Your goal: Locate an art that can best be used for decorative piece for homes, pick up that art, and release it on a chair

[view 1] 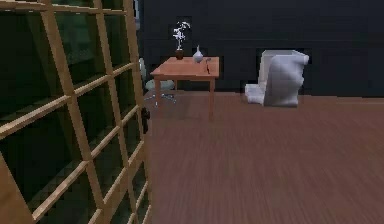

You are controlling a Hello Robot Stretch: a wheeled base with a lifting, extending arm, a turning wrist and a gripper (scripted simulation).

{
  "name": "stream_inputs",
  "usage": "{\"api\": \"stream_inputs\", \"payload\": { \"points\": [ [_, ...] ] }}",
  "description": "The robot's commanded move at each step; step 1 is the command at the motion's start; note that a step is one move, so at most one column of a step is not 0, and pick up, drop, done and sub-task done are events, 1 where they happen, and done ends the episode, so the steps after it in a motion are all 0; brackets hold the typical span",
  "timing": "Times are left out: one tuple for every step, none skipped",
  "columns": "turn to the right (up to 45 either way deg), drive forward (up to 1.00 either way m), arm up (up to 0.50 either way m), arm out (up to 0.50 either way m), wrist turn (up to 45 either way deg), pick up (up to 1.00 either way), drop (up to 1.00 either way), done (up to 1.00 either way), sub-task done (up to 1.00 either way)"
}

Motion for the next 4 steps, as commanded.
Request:
{"api": "stream_inputs", "payload": {
  "points": [
    [0.0, 0.3, 0.0, 0.0, 0.0, 0.0, 0.0, 0.0, 0.0],
    [39.0, 0.0, 0.0, 0.0, 0.0, 0.0, 0.0, 0.0, 0.0],
    [0.0, 0.55, 0.0, 0.0, 0.0, 0.0, 0.0, 0.0, 0.0],
    [33.0, 0.0, 0.0, 0.0, 0.0, 0.0, 0.0, 0.0, 0.0]
  ]
}}
